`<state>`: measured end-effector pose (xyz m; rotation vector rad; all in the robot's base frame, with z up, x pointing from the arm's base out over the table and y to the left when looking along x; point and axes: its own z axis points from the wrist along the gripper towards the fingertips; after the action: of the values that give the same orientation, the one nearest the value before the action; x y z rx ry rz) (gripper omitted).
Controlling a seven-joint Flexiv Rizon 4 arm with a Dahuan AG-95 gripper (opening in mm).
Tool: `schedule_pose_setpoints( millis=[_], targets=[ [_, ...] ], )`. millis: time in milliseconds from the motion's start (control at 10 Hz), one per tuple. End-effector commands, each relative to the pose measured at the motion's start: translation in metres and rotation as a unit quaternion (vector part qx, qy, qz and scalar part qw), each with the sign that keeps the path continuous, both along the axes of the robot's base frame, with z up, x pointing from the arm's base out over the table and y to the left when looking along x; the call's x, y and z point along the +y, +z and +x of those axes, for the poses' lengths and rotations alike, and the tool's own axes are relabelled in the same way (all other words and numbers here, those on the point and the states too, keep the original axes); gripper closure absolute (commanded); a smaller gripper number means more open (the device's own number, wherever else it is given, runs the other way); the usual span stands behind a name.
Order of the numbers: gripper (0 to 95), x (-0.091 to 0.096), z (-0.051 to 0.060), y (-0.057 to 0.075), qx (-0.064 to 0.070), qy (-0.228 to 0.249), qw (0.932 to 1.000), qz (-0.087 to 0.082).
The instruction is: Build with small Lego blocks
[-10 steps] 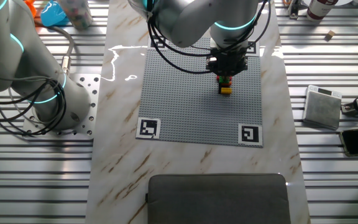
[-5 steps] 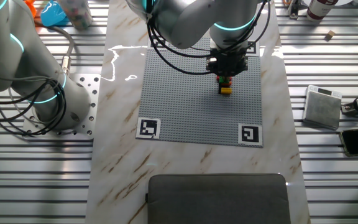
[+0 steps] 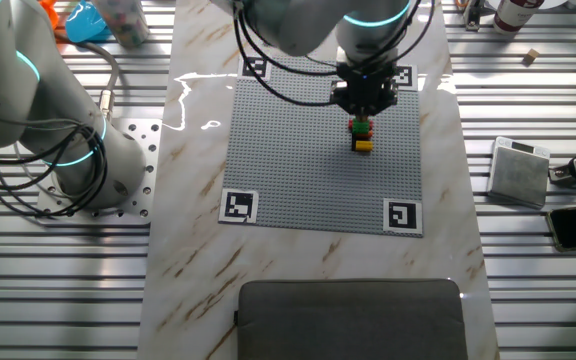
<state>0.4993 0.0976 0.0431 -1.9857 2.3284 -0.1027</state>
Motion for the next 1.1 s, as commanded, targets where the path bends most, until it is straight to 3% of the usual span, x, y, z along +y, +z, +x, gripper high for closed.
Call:
schedule_pose_setpoints(
  millis=[100,200,400,600,700,1000,1100],
  targets=[
    [95.0,0.004,0.007,0.008,0.009,-0.073,0.9973,0.006],
    [95.0,0.005,0.009,0.009,0.010,-0.085,0.9963,0.005],
    [95.0,0.007,0.025,0.017,0.046,-0.126,0.9909,-0.015],
    [95.0,-0.002,0.039,0.020,0.060,-0.124,0.9905,-0.013],
    [95.0,-0.014,0.053,0.020,0.069,-0.114,0.9909,-0.011],
    [95.0,-0.040,0.076,0.022,0.084,-0.101,0.9912,-0.012],
    [95.0,-0.059,0.086,0.024,0.089,-0.095,0.9915,-0.010]
  ],
)
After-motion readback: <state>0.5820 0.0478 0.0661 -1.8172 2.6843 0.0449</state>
